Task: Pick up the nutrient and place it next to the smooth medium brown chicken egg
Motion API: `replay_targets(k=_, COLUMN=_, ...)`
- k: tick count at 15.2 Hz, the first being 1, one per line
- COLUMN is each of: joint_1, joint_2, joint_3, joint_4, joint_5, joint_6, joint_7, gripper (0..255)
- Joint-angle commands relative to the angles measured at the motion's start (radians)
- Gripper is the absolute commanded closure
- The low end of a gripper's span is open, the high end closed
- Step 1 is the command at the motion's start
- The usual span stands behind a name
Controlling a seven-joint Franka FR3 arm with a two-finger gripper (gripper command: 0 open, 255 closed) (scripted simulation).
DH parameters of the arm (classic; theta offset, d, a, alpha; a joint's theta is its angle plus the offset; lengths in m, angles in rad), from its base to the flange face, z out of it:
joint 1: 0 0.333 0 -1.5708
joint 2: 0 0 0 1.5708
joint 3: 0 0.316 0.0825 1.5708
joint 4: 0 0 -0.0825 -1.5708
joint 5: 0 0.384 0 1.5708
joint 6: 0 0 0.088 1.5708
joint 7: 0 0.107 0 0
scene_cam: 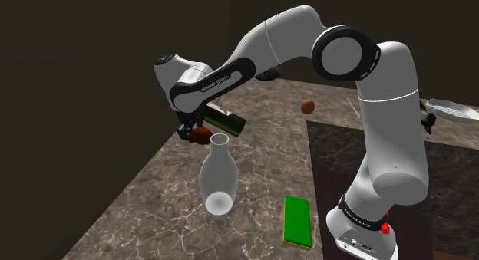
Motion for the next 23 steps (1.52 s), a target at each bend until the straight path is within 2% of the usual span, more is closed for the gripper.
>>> replay_targets(k=1, joint_1=0.0, joint_2=0.0, joint_3=0.0, joint_4=0.0, joint_5=0.0, joint_6=0.0, joint_7=0.0, gripper=255)
replay_targets(k=23, joint_1=0.002, joint_2=-0.094, joint_3=0.017, joint_4=0.155, joint_5=0.043, joint_6=-0.238, joint_7=-0.071, gripper=255)
